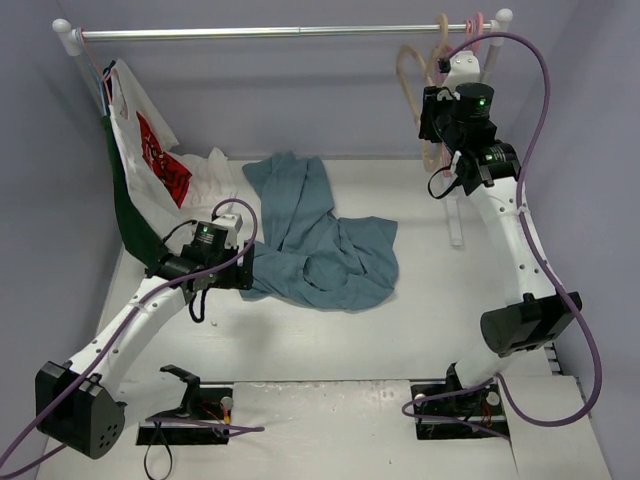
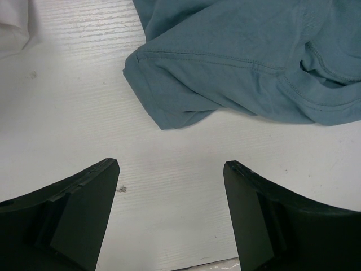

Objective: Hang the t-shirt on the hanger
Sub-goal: Pick up the hanger from the clothesline.

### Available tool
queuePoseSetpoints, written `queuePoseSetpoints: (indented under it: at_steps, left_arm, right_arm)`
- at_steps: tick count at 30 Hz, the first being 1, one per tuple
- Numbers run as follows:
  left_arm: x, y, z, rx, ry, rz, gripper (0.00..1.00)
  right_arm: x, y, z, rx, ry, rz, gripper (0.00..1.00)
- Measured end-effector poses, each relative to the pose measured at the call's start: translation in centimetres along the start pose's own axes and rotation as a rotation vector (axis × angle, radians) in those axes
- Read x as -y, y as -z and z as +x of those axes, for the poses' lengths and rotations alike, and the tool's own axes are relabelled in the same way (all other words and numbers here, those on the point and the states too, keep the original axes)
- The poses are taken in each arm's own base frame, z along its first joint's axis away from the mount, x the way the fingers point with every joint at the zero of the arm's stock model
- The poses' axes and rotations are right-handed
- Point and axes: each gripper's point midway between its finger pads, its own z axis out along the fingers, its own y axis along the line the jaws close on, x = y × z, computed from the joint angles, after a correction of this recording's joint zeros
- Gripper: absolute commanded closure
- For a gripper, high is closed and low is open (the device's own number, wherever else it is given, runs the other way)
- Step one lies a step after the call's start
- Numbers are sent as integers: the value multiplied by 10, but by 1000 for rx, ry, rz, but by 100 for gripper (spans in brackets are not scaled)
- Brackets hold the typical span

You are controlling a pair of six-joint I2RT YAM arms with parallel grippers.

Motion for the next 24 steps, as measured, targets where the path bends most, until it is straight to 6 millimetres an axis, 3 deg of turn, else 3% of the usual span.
queuePoseSetpoints:
  at_steps: [7,13,20,24]
  left_arm:
    - [0,0,1,-4,0,-1,24]
    - [0,0,1,-6,0,0,24]
    - [0,-1,2,-10,0,0,24]
    - [0,-1,2,-11,0,0,24]
  right_arm:
    - [-1,-2,1,-1,-14,0,79]
    - [0,1,-8,18,-18,5,99]
    - [1,6,-18,49,-16,5,100]
    - [2,24,-30,85,-21,-6,100]
